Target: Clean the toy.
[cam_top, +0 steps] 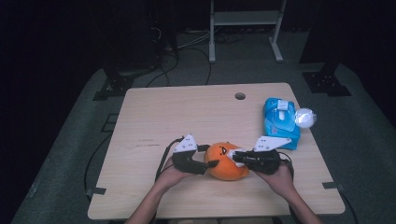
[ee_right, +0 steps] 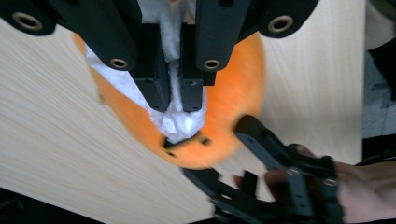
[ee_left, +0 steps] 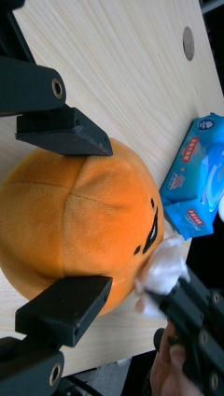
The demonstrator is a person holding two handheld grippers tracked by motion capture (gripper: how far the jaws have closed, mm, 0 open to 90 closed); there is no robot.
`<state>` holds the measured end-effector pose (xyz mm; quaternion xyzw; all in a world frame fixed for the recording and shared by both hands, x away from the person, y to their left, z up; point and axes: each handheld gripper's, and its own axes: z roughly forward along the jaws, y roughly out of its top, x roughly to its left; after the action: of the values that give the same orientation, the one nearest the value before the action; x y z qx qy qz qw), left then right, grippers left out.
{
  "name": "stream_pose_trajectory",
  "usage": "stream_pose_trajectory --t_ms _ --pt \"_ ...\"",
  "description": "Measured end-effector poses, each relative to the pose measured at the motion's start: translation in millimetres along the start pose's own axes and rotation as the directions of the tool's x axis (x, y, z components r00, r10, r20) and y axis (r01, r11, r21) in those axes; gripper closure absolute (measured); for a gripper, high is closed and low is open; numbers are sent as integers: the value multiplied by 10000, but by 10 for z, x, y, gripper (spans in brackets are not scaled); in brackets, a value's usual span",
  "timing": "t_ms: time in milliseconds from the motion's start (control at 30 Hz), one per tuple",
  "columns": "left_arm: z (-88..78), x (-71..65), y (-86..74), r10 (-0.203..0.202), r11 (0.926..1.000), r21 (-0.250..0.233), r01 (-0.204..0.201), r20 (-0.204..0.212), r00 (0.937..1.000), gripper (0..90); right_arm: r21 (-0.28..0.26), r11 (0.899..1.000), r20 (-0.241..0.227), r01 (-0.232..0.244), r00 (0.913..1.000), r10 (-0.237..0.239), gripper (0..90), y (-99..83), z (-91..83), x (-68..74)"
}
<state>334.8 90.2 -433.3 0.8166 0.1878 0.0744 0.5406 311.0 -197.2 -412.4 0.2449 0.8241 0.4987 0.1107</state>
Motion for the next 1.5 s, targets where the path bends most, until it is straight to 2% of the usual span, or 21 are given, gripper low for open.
stream_pose_trajectory --t_ms 100,167,233,300,333,433,500,533,633,733,867,900,967,1067,1133,1233,1300,1333,1367,1433,1500 --pt "29 -92 41 865 9962 73 -865 64 9962 348 -246 9997 -23 -72 10000 72 820 19 -37 9" --pt "46 -180 73 1610 9867 196 -1611 59 9869 353 -376 9993 -117 22 9999 -26 820 67 -34 48" --pt "51 -231 84 1952 9804 254 -1953 82 9807 353 -395 9992 -137 113 9998 -119 820 95 -30 52" --pt "49 -225 83 1817 9831 202 -1819 150 9832 327 -316 9995 -178 70 9998 -76 821 81 -26 38" --pt "51 -207 84 1532 9880 185 -1533 97 9882 274 -280 9996 -242 58 9997 -65 821 65 -21 32" --pt "84 -115 70 162 9994 308 -165 114 9998 101 -67 10000 -508 61 9987 -65 821 31 3 58" --pt "96 -89 35 -141 9990 418 125 387 9992 143 10 9999 -559 153 9983 -153 821 40 15 89" --pt "96 -106 24 0 9992 388 -17 423 9991 209 30 9999 -531 154 9985 -152 821 53 16 106" --pt "102 -179 60 732 9963 411 -749 411 9965 268 -101 9994 -725 340 9968 -347 821 109 27 183" --pt "117 -277 91 1645 9848 499 -1665 417 9855 295 -234 9981 -989 569 9933 -590 821 172 63 272" --pt "96 -324 89 2216 9731 541 -2241 495 9739 312 -281 9981 -681 548 9961 -566 821 188 18 212" --pt "96 -327 88 2270 9717 547 -2297 507 9726 312 -227 9987 -530 466 9975 -478 821 173 2 173" --pt "96 -309 91 2093 9757 561 -2117 465 9767 278 -87 9997 -424 225 9988 -229 821 116 -22 82" --pt "114 -240 97 973 9924 709 -1005 464 9942 131 34 10000 -412 -22 9991 23 821 37 -40 23" --pt "134 -222 73 706 9945 723 -757 708 9950 136 25 10000 -472 -34 9989 35 821 32 -50 29" --pt "119 -263 82 1297 9879 777 -1341 596 9898 241 -19 9999 -569 148 9983 -149 821 79 -40 117" --pt "112 -337 97 2187 9721 770 -2215 428 9749 275 -120 9992 -832 385 9958 -394 821 120 -12 201" --pt "111 -369 102 2502 9643 789 -2526 399 9674 291 -131 9986 -902 518 9945 -528 821 141 -2 234" --pt "108 -383 109 2617 9613 782 -2641 399 9643 295 -158 9981 -906 595 9940 -607 821 161 -2 249" --pt "101 -369 109 2603 9618 754 -2631 450 9645 299 -228 9982 -814 551 9951 -568 821 180 -27 211" --pt "98 -329 86 2343 9687 717 -2377 521 9708 295 -183 9991 -570 384 9976 -394 821 152 -46 129"
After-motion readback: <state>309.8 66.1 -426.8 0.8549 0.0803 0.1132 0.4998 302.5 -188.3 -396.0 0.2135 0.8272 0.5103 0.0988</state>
